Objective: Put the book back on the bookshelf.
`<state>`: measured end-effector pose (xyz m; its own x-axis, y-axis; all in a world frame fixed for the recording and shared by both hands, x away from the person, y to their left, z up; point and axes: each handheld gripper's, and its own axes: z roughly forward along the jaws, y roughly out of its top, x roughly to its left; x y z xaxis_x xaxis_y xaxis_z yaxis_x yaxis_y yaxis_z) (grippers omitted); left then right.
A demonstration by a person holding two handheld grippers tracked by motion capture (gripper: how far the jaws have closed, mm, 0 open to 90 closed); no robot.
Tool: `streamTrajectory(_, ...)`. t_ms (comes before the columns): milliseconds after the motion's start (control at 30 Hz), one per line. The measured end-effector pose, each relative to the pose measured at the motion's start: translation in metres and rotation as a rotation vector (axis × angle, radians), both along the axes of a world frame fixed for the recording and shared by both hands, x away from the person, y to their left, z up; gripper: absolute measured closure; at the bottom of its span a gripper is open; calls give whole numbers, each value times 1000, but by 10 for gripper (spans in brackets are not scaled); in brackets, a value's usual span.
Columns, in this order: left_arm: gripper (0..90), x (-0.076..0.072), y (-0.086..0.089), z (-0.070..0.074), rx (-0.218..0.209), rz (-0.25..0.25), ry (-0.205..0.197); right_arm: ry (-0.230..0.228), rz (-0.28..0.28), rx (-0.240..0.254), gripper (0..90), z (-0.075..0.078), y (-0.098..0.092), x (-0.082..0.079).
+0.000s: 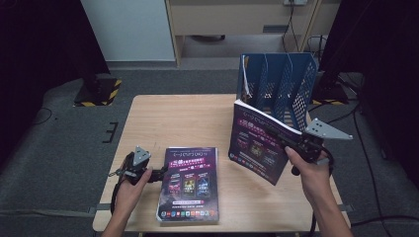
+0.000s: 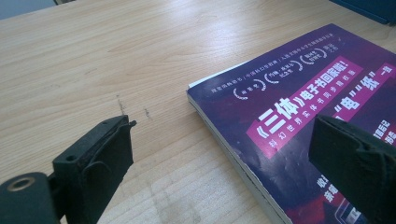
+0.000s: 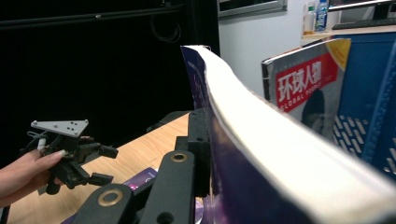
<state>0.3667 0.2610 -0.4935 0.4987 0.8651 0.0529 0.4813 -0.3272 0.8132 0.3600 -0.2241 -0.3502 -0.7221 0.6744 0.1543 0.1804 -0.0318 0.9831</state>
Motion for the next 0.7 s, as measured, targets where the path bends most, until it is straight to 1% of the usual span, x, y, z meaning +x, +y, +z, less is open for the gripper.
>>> streamTrajectory(200, 56, 0, 0, 0, 5, 1, 3, -3, -10, 12, 821, 5, -10, -4)
streamTrajectory(300, 56, 0, -1, -1, 6, 0, 4, -2, -18, 27, 822, 10, -14, -5)
streamTrajectory(533, 56, 0, -1, -1, 10, -1, 6, -13, -35, 60, 822, 28, -21, -6)
streamTrajectory(600, 56, 0, -1, -1, 12, -1, 5, -20, -42, 63, 821, 33, -23, -5)
streamTrajectory(700, 56, 0, -1, -1, 15, -1, 4, -19, -64, 65, 821, 43, -24, -4)
